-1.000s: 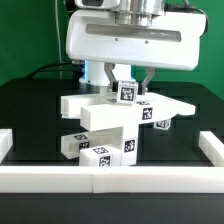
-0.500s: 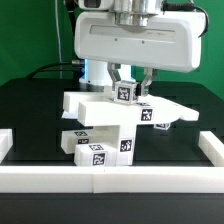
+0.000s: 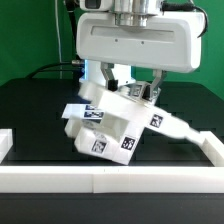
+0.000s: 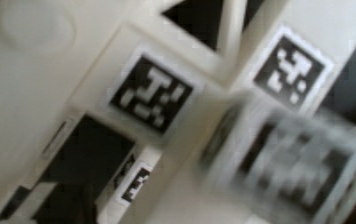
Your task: Assemble chair
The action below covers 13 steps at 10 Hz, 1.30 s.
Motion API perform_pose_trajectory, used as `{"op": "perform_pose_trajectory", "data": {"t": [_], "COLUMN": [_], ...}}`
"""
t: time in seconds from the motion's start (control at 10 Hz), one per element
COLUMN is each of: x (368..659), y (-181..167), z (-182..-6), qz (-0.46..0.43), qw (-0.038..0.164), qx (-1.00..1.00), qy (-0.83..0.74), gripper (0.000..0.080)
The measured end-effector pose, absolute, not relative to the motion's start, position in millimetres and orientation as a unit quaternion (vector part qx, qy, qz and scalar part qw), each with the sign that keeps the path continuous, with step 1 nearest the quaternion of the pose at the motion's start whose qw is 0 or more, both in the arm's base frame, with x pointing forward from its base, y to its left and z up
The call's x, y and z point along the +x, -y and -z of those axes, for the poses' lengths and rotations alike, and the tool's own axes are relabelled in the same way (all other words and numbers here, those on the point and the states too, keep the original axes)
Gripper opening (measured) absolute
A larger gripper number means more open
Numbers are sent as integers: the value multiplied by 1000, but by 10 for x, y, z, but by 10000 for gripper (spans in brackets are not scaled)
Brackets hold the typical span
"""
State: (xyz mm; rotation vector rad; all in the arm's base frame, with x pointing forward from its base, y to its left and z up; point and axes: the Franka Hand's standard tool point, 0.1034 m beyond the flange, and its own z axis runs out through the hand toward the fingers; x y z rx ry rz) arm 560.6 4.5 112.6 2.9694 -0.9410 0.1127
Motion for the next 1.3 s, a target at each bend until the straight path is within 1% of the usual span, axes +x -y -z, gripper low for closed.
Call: {"op": "perform_pose_trajectory", "data": {"t": [0.1, 0.3, 0.9, 1.3], "x": [5606, 5605, 5614, 5640], "y": [-44, -46, -16, 11], "z": [-1125, -1124, -1132, -1158], "qz": [-36, -35, -31, -34], "qw": [13, 16, 24, 24], "qx": [954, 976, 999, 999], "qy": [296, 214, 5, -1], "gripper": [636, 647, 649, 649]}}
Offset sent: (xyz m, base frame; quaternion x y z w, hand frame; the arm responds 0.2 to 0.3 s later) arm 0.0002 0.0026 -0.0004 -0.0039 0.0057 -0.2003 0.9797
